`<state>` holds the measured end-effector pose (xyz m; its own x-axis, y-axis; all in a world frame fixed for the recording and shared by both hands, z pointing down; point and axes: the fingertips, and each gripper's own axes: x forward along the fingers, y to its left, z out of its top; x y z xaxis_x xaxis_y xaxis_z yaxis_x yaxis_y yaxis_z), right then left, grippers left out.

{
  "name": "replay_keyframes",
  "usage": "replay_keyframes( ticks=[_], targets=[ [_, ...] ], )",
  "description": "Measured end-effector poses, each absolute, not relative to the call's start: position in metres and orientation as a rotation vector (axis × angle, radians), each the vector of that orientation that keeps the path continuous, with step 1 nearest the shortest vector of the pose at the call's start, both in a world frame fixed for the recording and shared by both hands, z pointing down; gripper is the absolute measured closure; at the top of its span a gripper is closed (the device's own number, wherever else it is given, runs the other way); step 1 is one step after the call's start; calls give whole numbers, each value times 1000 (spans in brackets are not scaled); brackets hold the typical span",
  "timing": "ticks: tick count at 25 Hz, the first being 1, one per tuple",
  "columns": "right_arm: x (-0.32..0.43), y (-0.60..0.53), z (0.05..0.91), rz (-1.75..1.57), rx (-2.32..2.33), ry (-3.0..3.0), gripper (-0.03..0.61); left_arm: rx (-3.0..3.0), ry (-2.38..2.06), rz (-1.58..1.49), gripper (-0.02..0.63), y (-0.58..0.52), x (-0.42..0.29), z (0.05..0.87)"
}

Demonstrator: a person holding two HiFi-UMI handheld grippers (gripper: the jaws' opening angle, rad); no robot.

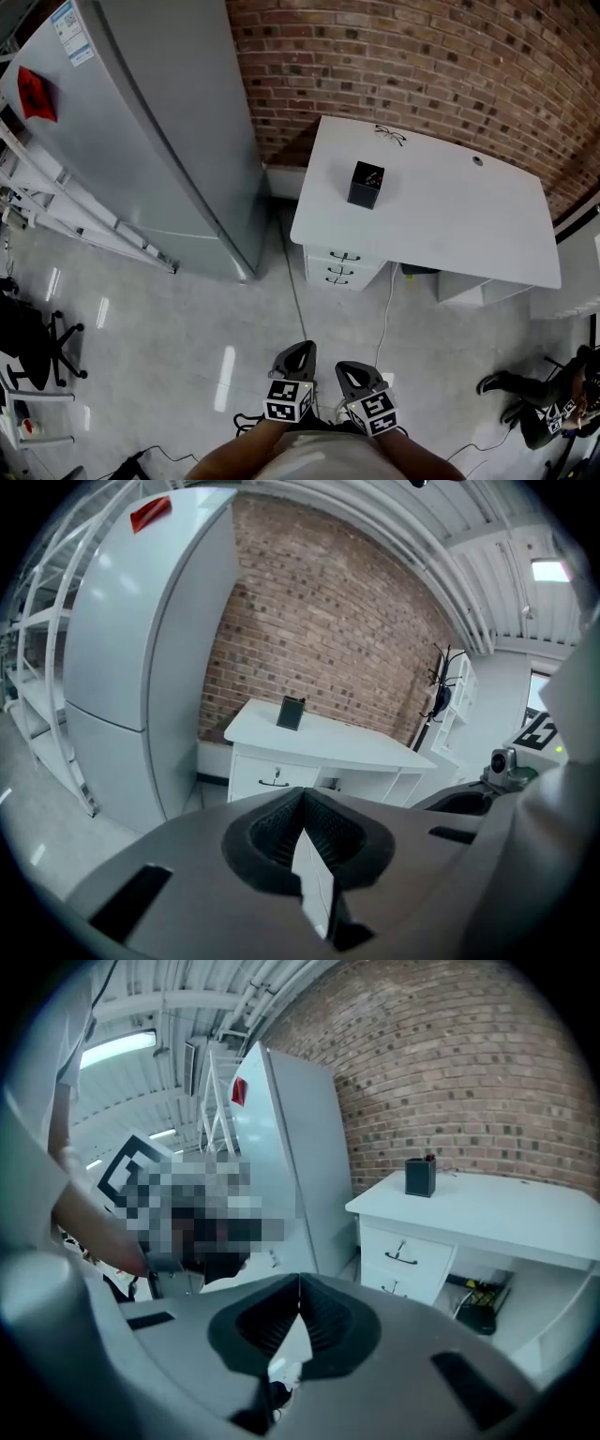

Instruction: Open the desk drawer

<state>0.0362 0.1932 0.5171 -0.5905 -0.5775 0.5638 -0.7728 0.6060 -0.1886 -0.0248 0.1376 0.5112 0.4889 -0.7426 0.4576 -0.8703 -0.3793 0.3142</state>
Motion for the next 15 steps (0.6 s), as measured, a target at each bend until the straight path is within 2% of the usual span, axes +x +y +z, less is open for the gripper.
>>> replay_keyframes(
  ticks=[6, 15],
  targets=[
    [-3, 161, 520, 567, 1060, -2295, 561, 2218, -1212, 315, 607, 83, -56, 532],
    [-25, 132, 525, 540, 1106, -2166, 562, 2250, -1030, 312, 607, 52, -63, 547]
  ],
)
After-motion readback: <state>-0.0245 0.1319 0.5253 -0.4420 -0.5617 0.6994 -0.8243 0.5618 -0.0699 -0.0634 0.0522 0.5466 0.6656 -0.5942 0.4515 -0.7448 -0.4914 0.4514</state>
